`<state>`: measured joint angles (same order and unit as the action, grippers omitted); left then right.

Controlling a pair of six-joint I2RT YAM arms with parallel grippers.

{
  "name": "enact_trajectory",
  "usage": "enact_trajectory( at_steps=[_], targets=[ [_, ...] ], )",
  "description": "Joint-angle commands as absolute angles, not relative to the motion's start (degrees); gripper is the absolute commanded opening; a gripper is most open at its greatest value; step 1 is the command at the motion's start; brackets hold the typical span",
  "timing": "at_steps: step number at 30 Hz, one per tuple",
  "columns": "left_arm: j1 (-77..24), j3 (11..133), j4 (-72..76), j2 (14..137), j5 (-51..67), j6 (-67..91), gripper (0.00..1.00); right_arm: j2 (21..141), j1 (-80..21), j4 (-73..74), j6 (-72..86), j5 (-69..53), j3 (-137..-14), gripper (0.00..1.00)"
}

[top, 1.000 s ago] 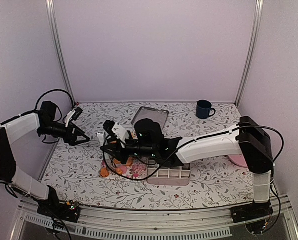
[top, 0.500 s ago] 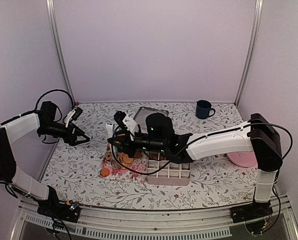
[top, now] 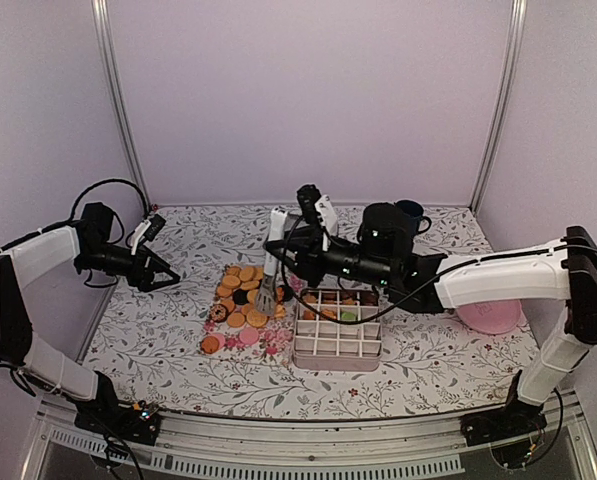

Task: Pack the cookies
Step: Pick up the fake cookies from the plate, then place the fake cookies in the empty pocket of the box.

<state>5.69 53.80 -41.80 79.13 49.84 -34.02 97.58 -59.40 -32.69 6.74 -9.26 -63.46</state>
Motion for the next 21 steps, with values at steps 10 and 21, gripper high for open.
enact_trajectory(
  at_steps=[10,21],
  targets=[
    [6.2,54.24,-42.63,79.39,51.8,-34.63,0.88,73.5,-51.7,-25.88,7.22,0.33,-45.91,0.11],
    [6.2,54.27,-42.63,79.64,52.39,-34.63,0.87,66.08,-49.17,-22.15,5.92,4.43,-39.89,0.11]
  ],
)
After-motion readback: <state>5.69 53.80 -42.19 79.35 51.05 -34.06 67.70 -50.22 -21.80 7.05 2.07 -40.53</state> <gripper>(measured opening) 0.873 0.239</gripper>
